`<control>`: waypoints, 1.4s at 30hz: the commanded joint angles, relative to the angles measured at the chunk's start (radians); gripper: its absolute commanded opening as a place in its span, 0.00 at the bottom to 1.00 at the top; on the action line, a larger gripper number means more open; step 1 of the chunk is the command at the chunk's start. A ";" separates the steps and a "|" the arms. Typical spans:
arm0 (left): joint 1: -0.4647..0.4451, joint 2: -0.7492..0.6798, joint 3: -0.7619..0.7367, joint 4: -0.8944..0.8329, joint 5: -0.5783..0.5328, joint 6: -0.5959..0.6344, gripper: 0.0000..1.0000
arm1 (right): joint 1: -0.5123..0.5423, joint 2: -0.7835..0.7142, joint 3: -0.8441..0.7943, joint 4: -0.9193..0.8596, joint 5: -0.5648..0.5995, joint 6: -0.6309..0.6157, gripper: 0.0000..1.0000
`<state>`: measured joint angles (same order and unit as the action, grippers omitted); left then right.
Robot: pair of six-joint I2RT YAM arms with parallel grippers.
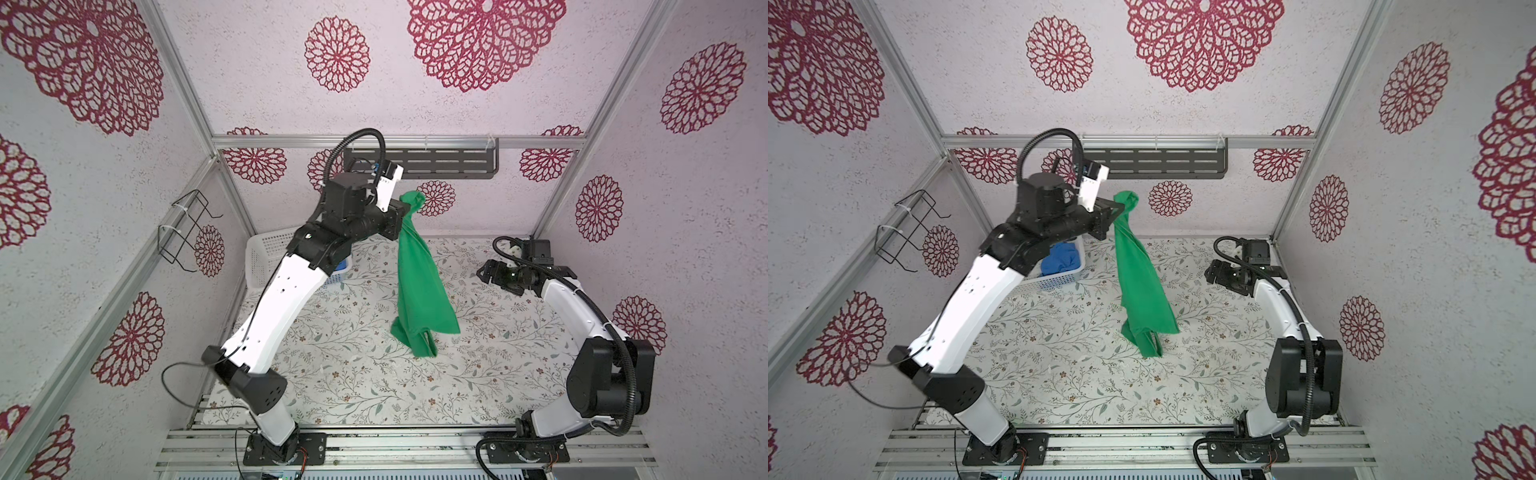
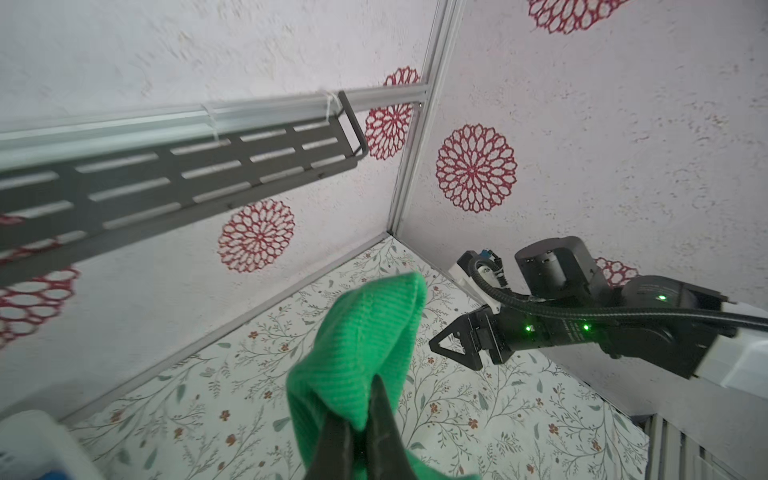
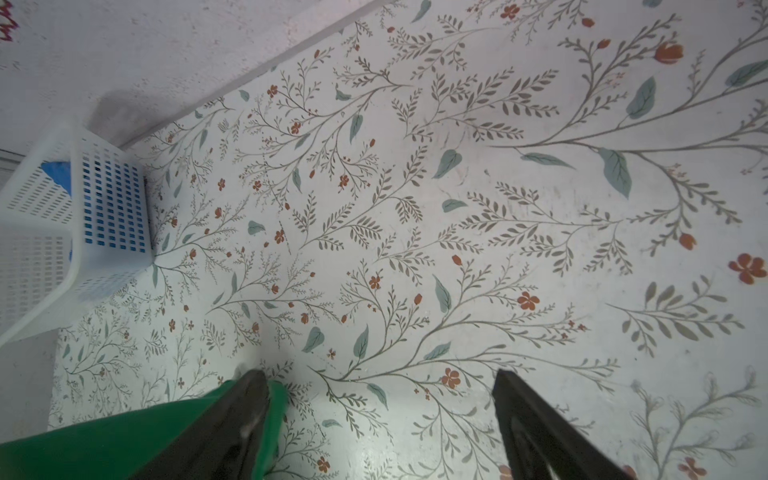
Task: Fold and stack the tank tops
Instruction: 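Lower the tank top with the left gripper while the right gripper approaches, then grasp the tank top hem with the right gripper while the left gripper holds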
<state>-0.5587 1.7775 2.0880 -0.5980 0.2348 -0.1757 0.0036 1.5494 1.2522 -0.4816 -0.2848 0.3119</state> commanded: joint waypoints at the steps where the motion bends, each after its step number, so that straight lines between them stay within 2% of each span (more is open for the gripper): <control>1: 0.022 0.104 0.014 0.086 0.146 -0.096 0.00 | -0.008 -0.049 -0.003 -0.059 0.050 -0.059 0.88; 5: 0.053 0.173 -0.018 0.137 0.131 -0.135 0.00 | -0.004 -0.075 -0.042 -0.077 0.024 -0.077 0.88; 9: 0.122 0.175 -0.185 0.234 0.116 -0.223 0.00 | 0.083 -0.101 -0.120 -0.106 0.001 -0.061 0.86; 13: 0.171 0.028 -0.548 0.448 0.069 -0.356 0.00 | 0.219 -0.113 -0.203 -0.107 0.001 -0.018 0.82; 16: 0.174 -0.096 -0.808 0.549 0.052 -0.458 0.00 | 0.289 -0.109 -0.273 -0.025 -0.023 0.062 0.74; 20: 0.171 -0.279 -1.080 0.653 0.022 -0.588 0.00 | 0.379 -0.050 -0.306 0.076 -0.010 0.135 0.69; 21: 0.171 -0.323 -1.135 0.668 0.003 -0.613 0.03 | 0.391 -0.030 -0.314 0.121 -0.016 0.151 0.68; 22: 0.176 -0.364 -1.170 0.651 -0.018 -0.627 0.09 | 0.395 -0.007 -0.319 0.162 -0.024 0.169 0.68; 25: 0.184 -0.434 -1.170 0.416 -0.157 -0.603 0.42 | 0.397 0.074 -0.302 0.231 -0.025 0.190 0.68; 28: 0.185 -0.473 -1.134 0.222 -0.273 -0.584 0.60 | 0.397 0.158 -0.249 0.230 -0.002 0.165 0.62; 33: 0.174 -0.489 -1.111 0.207 -0.309 -0.654 0.66 | 0.397 0.248 -0.145 0.125 0.009 0.088 0.41; 36: 0.161 -0.432 -1.054 0.095 -0.397 -0.655 0.67 | 0.397 0.248 -0.121 0.088 0.048 0.062 0.30; 39: 0.155 -0.388 -1.054 0.039 -0.469 -0.658 0.68 | 0.395 0.268 -0.094 0.060 0.067 0.052 0.24; 42: 0.151 -0.387 -1.121 0.041 -0.528 -0.701 0.67 | 0.395 0.299 -0.060 0.038 0.061 0.050 0.18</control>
<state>-0.4007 1.3846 1.0138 -0.4873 -0.1856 -0.8227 0.4019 1.8267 1.1526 -0.3889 -0.2535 0.3847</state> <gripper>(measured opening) 0.674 0.194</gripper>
